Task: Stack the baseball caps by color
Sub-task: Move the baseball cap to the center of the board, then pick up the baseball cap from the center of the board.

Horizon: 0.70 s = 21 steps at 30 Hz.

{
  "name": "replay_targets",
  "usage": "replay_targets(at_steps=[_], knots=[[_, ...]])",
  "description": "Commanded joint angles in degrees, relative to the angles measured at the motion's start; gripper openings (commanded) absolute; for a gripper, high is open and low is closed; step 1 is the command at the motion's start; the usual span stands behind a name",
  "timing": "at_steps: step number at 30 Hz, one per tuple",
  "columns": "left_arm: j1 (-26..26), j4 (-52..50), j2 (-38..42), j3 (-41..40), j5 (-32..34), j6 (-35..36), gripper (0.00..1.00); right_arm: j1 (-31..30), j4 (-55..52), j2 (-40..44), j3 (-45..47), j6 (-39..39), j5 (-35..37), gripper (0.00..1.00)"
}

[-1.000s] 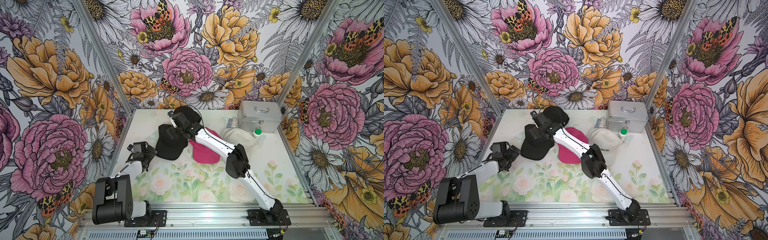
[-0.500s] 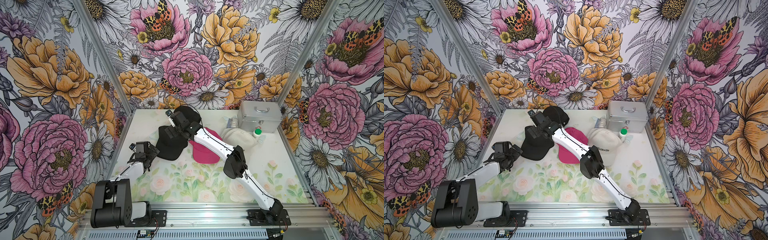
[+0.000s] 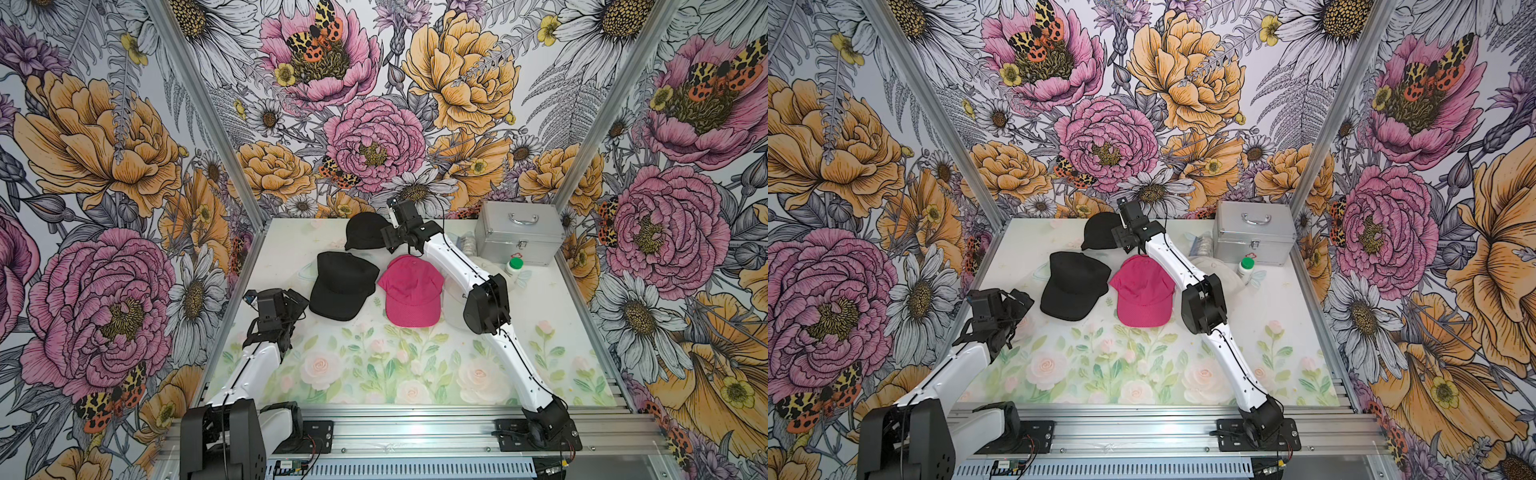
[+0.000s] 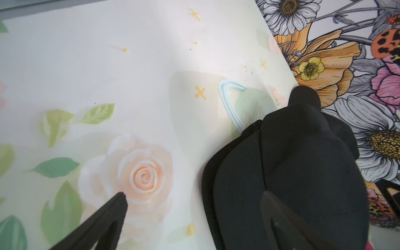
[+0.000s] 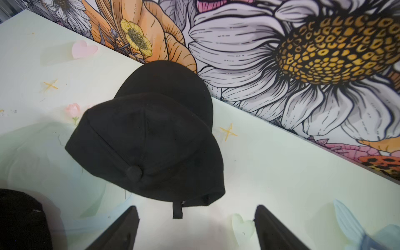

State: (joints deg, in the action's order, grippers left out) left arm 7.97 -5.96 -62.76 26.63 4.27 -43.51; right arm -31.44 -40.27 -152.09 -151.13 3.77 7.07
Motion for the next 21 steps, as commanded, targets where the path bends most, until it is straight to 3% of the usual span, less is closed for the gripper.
replay_targets(at_steps=[1,9,14,21], knots=[[1.43,1.56,1.88,-1.09,-0.46,1.36,0.99,-0.64,-0.51,-0.80,1.03,-9.22,-7.07,0.85],[1.79,1.29,2.29,-1.22,-1.00,1.76,0.99,-1.25,-0.47,-5.23,0.41,-38.97,-0.34,0.83],[1.72,1.38,2.22,-1.25,-0.93,2.54,0.99,-1.43,0.87,-9.65,-5.30,-43.84,0.47,0.82],[0.77,3.82,0.13,-0.98,-4.48,4.72,0.99,-2.31,15.72,-13.59,-4.66,-48.62,5.36,0.78]])
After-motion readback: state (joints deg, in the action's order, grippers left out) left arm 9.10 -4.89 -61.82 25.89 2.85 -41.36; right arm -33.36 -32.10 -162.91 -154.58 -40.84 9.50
